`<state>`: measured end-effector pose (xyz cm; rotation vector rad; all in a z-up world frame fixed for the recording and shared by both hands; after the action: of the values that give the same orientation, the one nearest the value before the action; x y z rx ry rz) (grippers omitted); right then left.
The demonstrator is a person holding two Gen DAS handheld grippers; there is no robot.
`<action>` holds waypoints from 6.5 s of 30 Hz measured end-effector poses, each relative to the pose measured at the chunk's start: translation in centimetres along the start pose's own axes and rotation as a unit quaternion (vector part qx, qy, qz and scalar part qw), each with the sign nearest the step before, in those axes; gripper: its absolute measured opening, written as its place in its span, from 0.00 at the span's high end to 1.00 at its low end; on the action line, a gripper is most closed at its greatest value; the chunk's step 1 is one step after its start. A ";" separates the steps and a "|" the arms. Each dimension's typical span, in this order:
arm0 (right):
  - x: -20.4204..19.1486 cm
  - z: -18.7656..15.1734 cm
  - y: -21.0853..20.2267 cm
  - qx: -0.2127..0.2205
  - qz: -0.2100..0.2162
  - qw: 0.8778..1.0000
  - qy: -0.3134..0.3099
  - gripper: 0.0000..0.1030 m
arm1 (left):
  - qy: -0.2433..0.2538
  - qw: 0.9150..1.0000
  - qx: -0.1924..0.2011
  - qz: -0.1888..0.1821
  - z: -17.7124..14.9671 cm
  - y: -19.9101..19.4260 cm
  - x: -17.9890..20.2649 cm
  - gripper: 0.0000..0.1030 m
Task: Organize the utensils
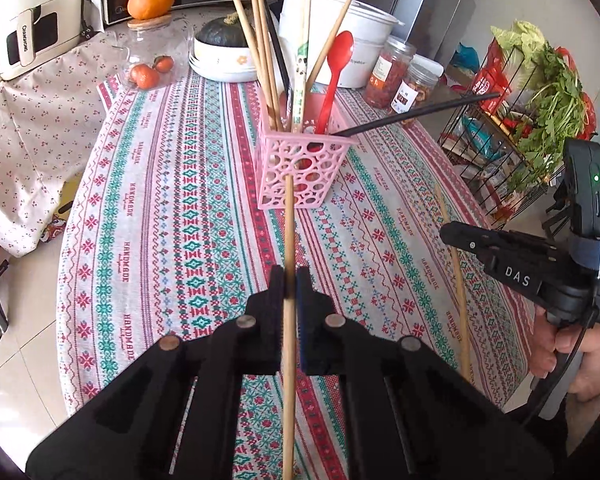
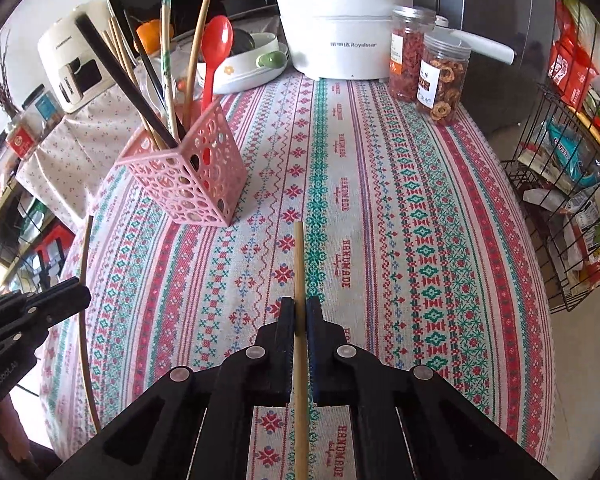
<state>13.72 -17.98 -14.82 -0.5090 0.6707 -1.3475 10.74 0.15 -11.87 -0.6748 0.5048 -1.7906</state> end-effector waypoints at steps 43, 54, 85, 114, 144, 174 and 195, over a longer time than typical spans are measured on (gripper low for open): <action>4.0 11.9 -10.4 0.259 0.028 0.963 0.070 0.95 | 0.011 0.944 0.324 0.066 15.6 -1.2 2.0 0.94; 4.3 12.1 -9.8 0.255 0.027 0.964 0.074 0.95 | -0.003 0.969 0.237 0.072 14.7 3.3 1.3 0.94; -1.0 15.6 -20.7 0.314 0.021 0.949 0.023 0.95 | -0.037 0.991 0.071 0.105 4.5 -3.3 -5.6 0.19; -12.5 17.1 -2.0 0.258 -0.059 0.964 -0.026 0.95 | -0.095 0.991 0.056 0.078 3.3 -4.5 -10.0 0.19; -11.1 17.7 -2.8 0.211 -0.040 0.977 -0.017 0.66 | -0.078 0.992 0.053 0.081 3.3 -3.9 -8.5 0.18; -0.8 7.5 -18.1 0.202 -0.065 0.977 -0.009 0.00 | 0.003 0.981 0.124 0.150 3.4 -11.0 2.2 0.01; -0.4 4.3 -16.1 0.161 -0.072 0.983 -0.050 0.00 | 0.010 0.976 0.146 0.163 3.6 -11.0 4.5 0.01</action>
<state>5.23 -20.46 -0.67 -0.3662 0.3286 -1.5214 4.30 -0.83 -1.31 -0.3472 0.3337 -1.5204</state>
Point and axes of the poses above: each gripper's, at about its wrist camera, not at the fingertips, and y roughly the way its jaws point, x to its right, z to its top, the point moved 4 cm from there along y, roughly the way its jaws point, and after that the axes turned 14 degrees about x, right-handed, at the moved point
